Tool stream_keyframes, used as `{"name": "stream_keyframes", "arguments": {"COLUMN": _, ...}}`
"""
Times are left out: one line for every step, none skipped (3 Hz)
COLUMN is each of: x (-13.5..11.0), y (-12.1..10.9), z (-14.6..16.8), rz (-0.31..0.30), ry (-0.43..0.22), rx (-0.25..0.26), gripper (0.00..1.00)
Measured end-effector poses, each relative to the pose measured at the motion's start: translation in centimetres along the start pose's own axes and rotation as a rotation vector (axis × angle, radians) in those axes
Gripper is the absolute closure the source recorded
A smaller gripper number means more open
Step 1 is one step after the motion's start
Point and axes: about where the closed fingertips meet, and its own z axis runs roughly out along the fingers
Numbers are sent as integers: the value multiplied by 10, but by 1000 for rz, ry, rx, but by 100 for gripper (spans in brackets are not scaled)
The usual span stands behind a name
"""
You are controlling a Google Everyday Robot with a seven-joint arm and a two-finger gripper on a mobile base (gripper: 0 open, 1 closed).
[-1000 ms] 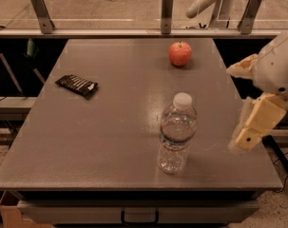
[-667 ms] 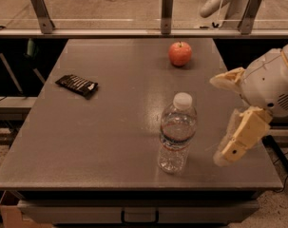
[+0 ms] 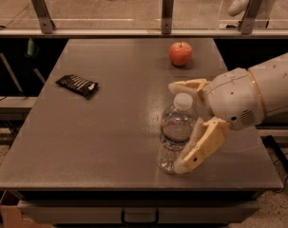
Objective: Knock water bottle over
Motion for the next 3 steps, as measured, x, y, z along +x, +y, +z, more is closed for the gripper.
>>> {"name": "stream_keyframes", "arguments": {"x": -28, "y": 6, "z": 31, "rz": 2, "ry": -174, "rx": -48, "gripper": 18}}
{"name": "stream_keyframes", "arguments": {"x": -43, "y": -2, "z": 41, "rz": 15, "ry": -263, "rx": -60, "gripper": 41}}
{"name": "stream_keyframes", "arguments": {"x": -57, "y": -24, "z": 38, "rz": 10, "ry": -286, "rx": -29, "gripper": 65}}
